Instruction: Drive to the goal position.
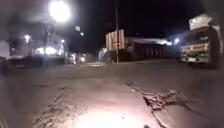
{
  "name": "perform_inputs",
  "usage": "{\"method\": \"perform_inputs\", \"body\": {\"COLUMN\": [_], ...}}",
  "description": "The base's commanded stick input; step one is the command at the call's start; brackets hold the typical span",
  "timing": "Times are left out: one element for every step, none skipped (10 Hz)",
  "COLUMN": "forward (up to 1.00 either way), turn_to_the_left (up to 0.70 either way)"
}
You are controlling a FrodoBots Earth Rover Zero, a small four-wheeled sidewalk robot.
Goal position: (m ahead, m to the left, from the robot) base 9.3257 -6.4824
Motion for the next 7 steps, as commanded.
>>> {"method": "perform_inputs", "body": {"forward": [0.70, 0.70, 0.70, 0.70, 0.70, 0.66, 0.31], "turn_to_the_left": [0.00, 0.00, 0.00, 0.00, 0.00, 0.00, 0.00]}}
